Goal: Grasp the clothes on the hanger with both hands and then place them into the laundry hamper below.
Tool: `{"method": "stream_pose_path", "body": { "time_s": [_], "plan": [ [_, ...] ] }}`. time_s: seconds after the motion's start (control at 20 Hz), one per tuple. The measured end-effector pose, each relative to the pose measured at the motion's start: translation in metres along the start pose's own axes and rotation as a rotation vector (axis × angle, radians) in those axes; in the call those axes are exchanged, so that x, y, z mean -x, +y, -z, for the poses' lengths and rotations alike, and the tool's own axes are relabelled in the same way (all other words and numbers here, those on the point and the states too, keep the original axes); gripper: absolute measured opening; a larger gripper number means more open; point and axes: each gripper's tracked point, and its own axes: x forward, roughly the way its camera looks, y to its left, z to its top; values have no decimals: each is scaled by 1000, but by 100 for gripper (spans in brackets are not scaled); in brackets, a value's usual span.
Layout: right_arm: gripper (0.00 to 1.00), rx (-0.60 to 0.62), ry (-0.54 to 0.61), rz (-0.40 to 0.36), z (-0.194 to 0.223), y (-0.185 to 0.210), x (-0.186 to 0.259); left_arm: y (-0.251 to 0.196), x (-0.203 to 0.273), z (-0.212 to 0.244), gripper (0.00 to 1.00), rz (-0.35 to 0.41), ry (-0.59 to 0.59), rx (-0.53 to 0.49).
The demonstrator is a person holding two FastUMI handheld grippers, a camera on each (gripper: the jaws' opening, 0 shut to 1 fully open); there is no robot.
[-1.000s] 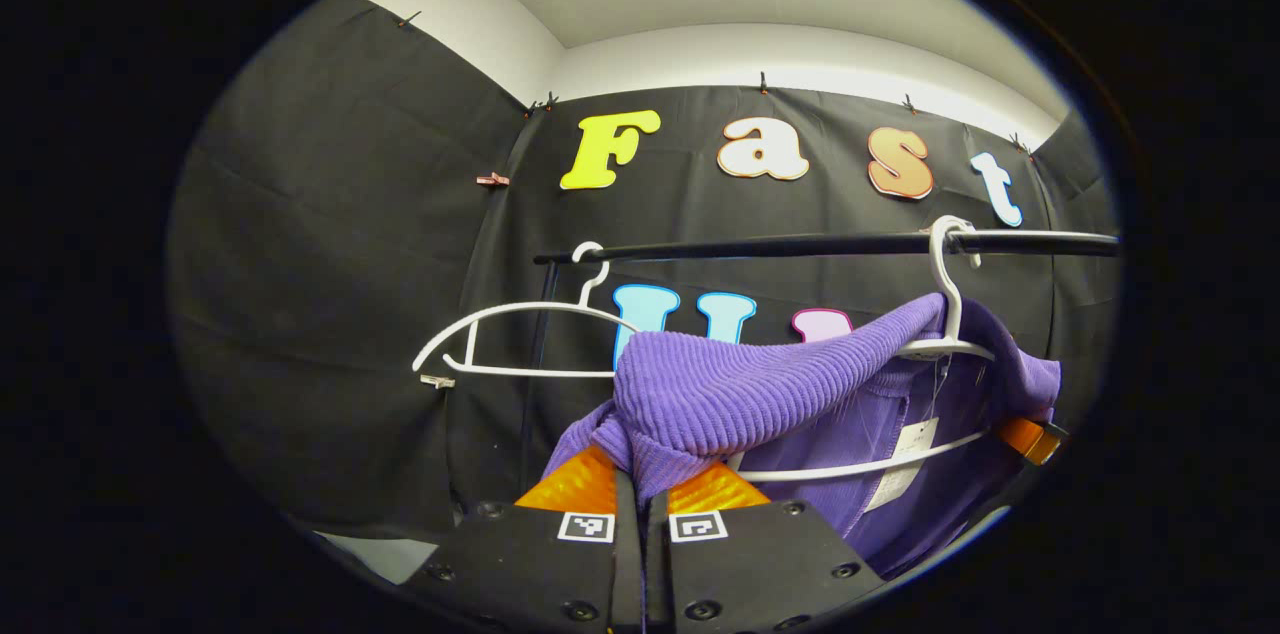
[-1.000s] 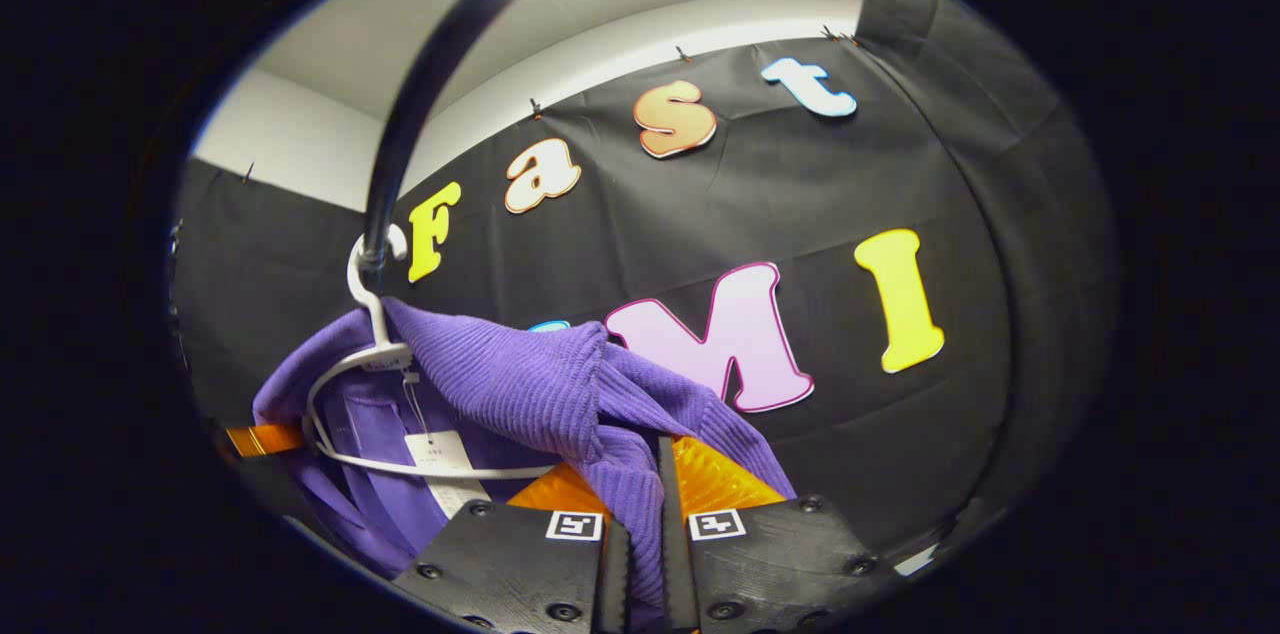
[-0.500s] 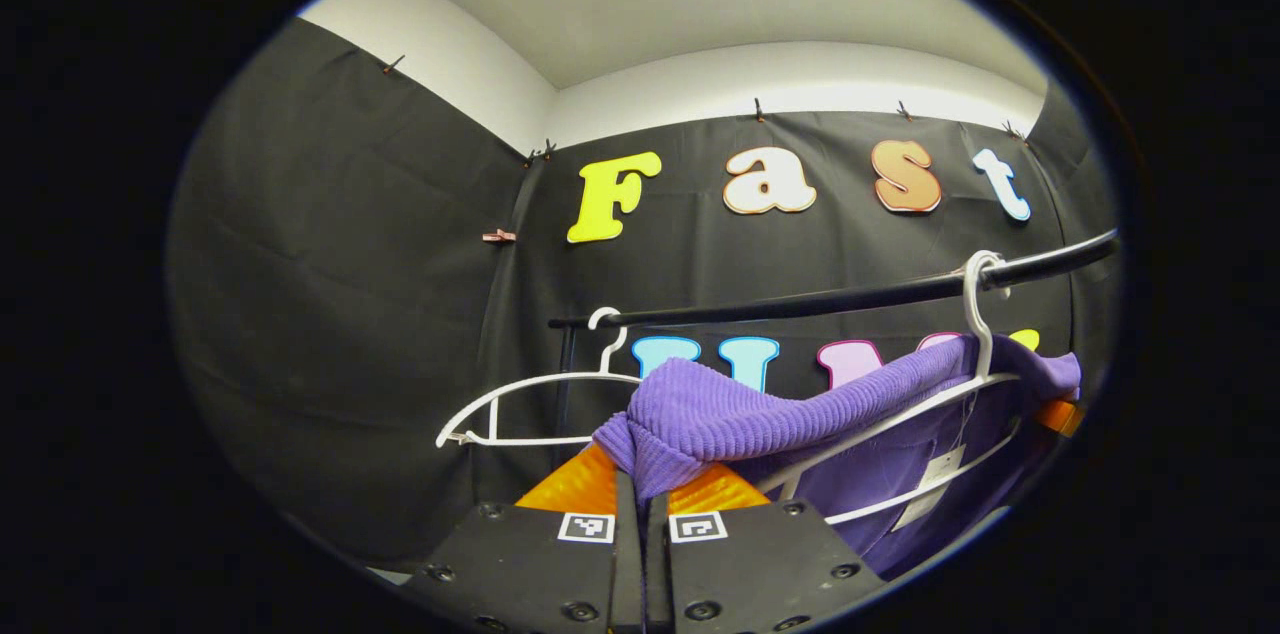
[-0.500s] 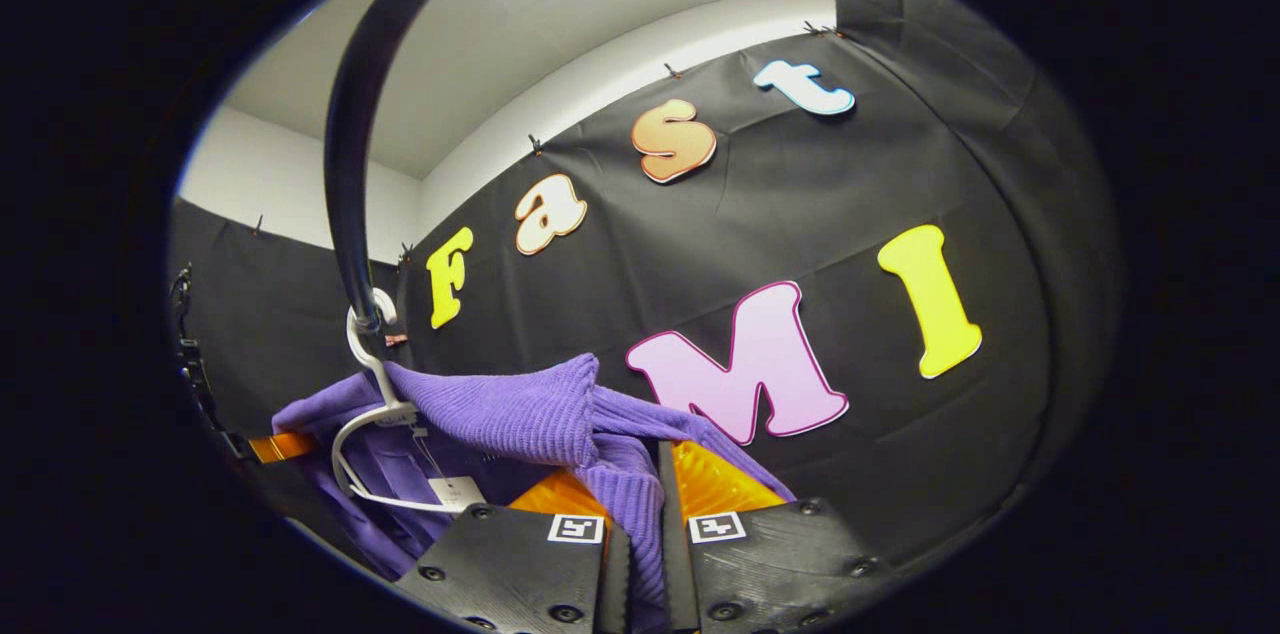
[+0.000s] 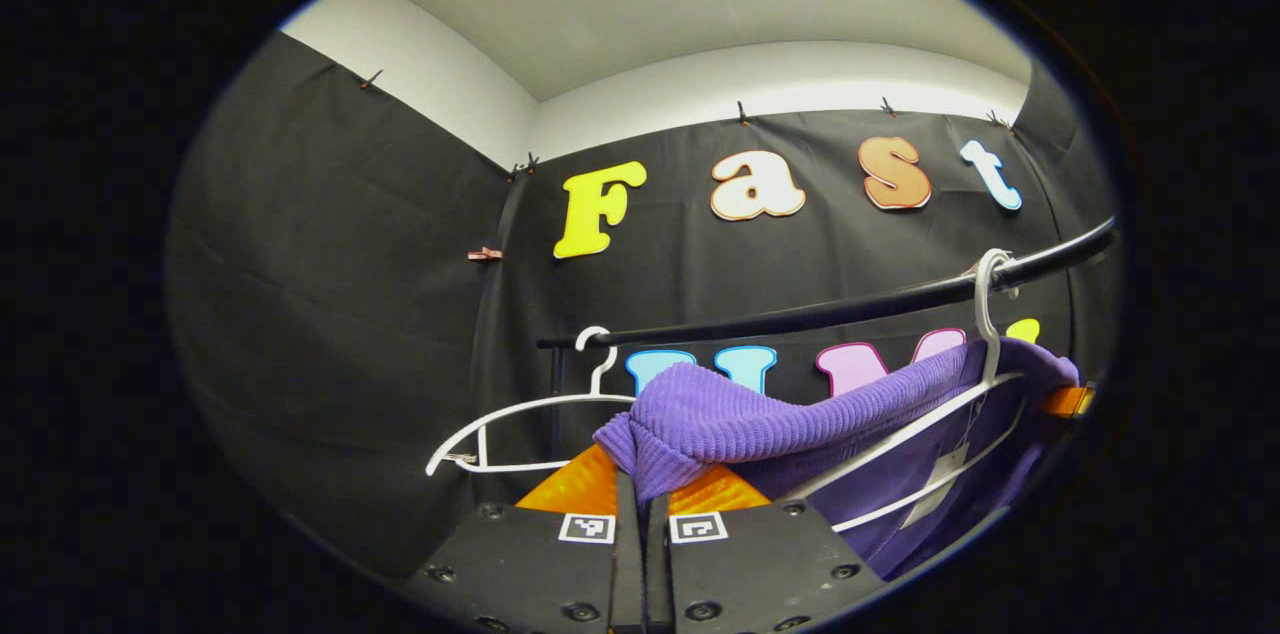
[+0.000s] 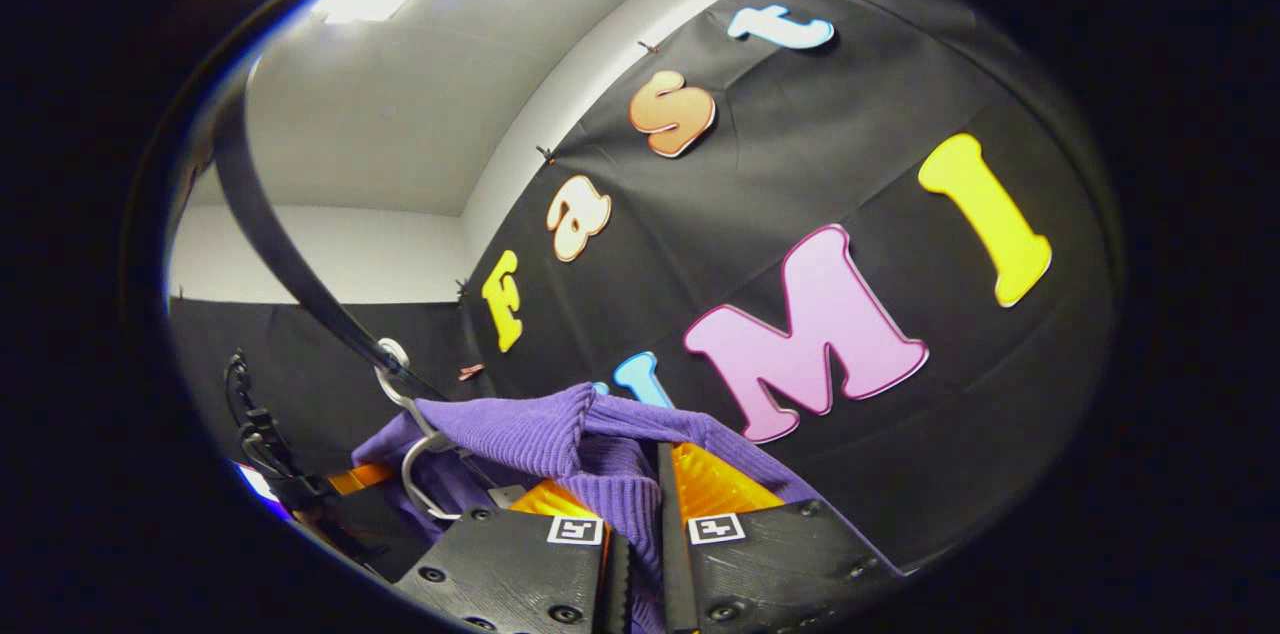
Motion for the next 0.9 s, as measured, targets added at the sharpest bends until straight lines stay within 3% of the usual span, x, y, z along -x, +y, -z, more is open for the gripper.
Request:
{"method": "stream_pose_path", "body": {
  "time_s": [0.25,0.55,0.8,0.9],
  "plan": [
    [16,-128,112,-217,-5,18,7,-6,-19,15,7,181,99,99],
    [16,-296,172,-392,-6,41,21,-17,-47,65,6,415,304,117],
    [16,-434,116,-478,-27,53,22,-43,-52,94,6,558,411,293],
    [16,-507,151,-479,-23,58,19,-45,-46,113,6,592,494,330]
  ]
}}
